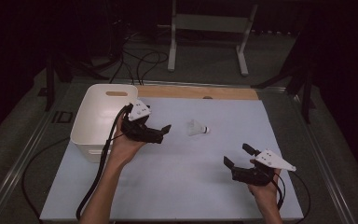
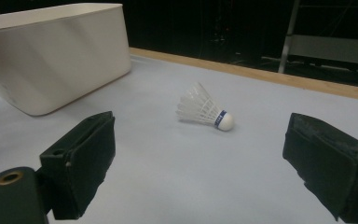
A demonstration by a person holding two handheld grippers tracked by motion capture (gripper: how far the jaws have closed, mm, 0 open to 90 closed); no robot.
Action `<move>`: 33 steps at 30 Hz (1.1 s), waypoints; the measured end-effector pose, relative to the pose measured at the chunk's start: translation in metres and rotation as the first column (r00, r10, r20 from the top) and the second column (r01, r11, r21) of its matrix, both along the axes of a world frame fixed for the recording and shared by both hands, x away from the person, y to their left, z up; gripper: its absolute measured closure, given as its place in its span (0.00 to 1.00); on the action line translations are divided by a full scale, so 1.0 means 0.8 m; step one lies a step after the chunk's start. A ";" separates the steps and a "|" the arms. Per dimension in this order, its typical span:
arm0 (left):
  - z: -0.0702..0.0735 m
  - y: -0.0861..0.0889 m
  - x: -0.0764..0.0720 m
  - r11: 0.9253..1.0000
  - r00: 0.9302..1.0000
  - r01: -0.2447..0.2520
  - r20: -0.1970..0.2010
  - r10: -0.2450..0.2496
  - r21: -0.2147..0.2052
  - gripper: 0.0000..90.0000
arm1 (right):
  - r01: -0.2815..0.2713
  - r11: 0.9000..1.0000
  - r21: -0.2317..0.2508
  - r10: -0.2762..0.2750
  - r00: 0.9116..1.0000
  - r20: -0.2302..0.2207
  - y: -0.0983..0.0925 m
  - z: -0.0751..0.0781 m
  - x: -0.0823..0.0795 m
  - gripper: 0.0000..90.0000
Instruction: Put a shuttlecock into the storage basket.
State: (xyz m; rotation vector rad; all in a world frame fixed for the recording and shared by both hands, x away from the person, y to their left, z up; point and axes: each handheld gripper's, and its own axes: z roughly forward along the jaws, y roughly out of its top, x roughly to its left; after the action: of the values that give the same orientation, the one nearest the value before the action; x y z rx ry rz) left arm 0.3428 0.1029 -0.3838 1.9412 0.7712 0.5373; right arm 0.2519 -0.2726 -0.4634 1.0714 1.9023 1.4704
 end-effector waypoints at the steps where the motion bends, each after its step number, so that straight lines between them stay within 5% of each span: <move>1: -0.001 -0.002 0.000 1.000 1.000 0.003 0.000 -0.003 -0.001 0.02 | 0.000 1.000 0.001 0.000 1.000 -0.003 0.000 0.000 0.000 0.10; 33: -0.029 -0.050 0.011 0.999 0.999 0.042 -0.016 -0.042 0.006 0.02 | 0.002 1.000 0.001 -0.002 1.000 0.004 -0.003 0.001 0.000 0.10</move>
State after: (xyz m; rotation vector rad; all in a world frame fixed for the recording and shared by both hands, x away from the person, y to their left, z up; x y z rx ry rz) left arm 0.3516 0.0626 -0.4069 1.9654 0.7379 0.4995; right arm 0.2515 -0.2747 -0.4624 1.0693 1.8976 1.4716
